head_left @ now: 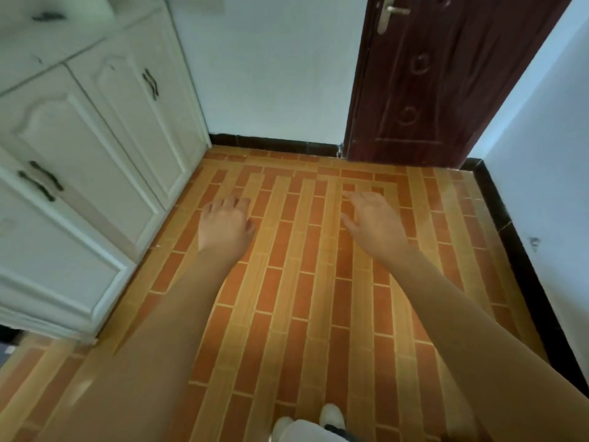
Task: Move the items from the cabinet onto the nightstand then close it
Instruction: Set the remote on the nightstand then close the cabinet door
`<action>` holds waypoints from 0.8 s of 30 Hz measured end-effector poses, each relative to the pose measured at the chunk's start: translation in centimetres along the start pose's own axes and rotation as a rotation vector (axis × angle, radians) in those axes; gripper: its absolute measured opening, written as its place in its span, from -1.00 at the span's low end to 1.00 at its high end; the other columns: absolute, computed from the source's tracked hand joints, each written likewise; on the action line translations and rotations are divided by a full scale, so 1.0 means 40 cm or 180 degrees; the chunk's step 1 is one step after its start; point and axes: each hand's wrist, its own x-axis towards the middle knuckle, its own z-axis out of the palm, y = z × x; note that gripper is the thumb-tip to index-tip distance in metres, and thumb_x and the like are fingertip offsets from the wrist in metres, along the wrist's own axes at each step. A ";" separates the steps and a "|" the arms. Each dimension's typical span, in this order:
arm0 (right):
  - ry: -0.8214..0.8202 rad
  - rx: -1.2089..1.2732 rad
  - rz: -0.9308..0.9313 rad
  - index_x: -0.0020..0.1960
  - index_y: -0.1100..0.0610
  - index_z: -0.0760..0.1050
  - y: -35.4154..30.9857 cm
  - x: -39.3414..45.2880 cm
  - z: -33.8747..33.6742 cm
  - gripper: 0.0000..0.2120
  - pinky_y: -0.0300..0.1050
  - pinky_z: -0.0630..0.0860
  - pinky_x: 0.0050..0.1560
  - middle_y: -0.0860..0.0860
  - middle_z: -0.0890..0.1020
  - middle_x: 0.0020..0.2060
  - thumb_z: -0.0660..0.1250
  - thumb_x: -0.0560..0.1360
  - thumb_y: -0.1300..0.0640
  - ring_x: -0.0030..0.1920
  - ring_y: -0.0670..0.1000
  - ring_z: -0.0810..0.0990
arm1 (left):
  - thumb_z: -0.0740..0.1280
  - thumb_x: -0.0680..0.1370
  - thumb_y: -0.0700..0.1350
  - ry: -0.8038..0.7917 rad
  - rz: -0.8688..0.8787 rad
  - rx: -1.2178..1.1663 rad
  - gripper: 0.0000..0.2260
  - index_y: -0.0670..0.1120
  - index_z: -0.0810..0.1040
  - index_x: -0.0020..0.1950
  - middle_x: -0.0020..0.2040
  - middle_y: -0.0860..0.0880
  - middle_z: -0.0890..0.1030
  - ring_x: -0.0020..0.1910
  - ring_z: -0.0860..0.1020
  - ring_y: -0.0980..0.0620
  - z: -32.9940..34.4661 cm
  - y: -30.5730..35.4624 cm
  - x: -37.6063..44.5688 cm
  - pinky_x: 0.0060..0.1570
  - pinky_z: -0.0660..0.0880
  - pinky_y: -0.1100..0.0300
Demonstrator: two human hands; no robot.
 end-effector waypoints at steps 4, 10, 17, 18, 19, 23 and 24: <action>-0.0082 0.0077 -0.0298 0.41 0.12 0.25 -0.018 0.065 0.006 -0.57 -0.04 0.27 0.36 0.09 0.41 0.35 0.17 0.56 0.08 0.39 0.06 0.30 | 0.17 0.56 -0.06 0.0087 -0.0242 -0.0068 -0.64 -0.14 0.38 0.33 0.24 -0.18 0.49 0.24 0.42 -0.20 -0.006 -0.037 0.020 0.23 0.31 -0.05; -0.0080 -0.0053 -0.0640 0.41 0.09 0.27 0.025 0.164 0.000 -0.57 -0.03 0.27 0.35 0.05 0.45 0.32 0.19 0.55 0.06 0.37 0.06 0.32 | 0.19 0.55 -0.08 0.0173 -0.0394 -0.0111 -0.65 -0.15 0.40 0.31 0.24 -0.19 0.49 0.21 0.43 -0.22 -0.018 -0.025 0.090 0.22 0.33 -0.06; -0.0136 -0.0154 -0.0770 0.40 0.10 0.27 0.102 0.276 -0.007 -0.55 -0.01 0.28 0.36 0.05 0.44 0.33 0.20 0.54 0.05 0.37 0.07 0.32 | 0.20 0.55 -0.07 0.0287 -0.0545 -0.0153 -0.63 -0.14 0.39 0.33 0.26 -0.16 0.48 0.24 0.42 -0.19 -0.001 0.005 0.176 0.25 0.32 -0.06; -0.0157 -0.0156 -0.0763 0.41 0.10 0.26 0.110 0.292 -0.003 -0.55 -0.01 0.27 0.36 0.05 0.43 0.33 0.20 0.54 0.04 0.37 0.07 0.32 | 0.20 0.55 -0.06 0.0279 -0.0552 -0.0160 -0.63 -0.14 0.39 0.34 0.26 -0.16 0.48 0.24 0.42 -0.19 0.005 0.008 0.190 0.25 0.31 -0.05; -0.0183 -0.0140 -0.0750 0.41 0.09 0.26 0.116 0.309 0.003 -0.55 0.00 0.27 0.37 0.05 0.43 0.34 0.20 0.55 0.03 0.38 0.07 0.31 | 0.20 0.55 -0.06 0.0271 -0.0554 -0.0157 -0.63 -0.13 0.38 0.34 0.26 -0.17 0.48 0.24 0.43 -0.19 0.011 0.008 0.205 0.25 0.32 -0.05; -0.0311 -0.0061 -0.0700 0.41 0.08 0.25 0.134 0.390 0.027 -0.55 0.02 0.28 0.39 0.05 0.41 0.36 0.19 0.55 0.03 0.39 0.07 0.30 | 0.21 0.55 -0.04 0.0225 -0.0608 -0.0120 -0.61 -0.11 0.36 0.36 0.26 -0.16 0.49 0.23 0.43 -0.19 0.038 -0.006 0.280 0.25 0.32 -0.06; -0.0328 -0.0061 -0.0691 0.41 0.09 0.25 0.136 0.415 0.033 -0.55 0.02 0.28 0.40 0.05 0.41 0.36 0.19 0.55 0.02 0.40 0.07 0.30 | 0.21 0.55 -0.03 0.0220 -0.0612 -0.0121 -0.61 -0.11 0.37 0.36 0.26 -0.16 0.49 0.23 0.44 -0.19 0.044 -0.012 0.306 0.25 0.32 -0.06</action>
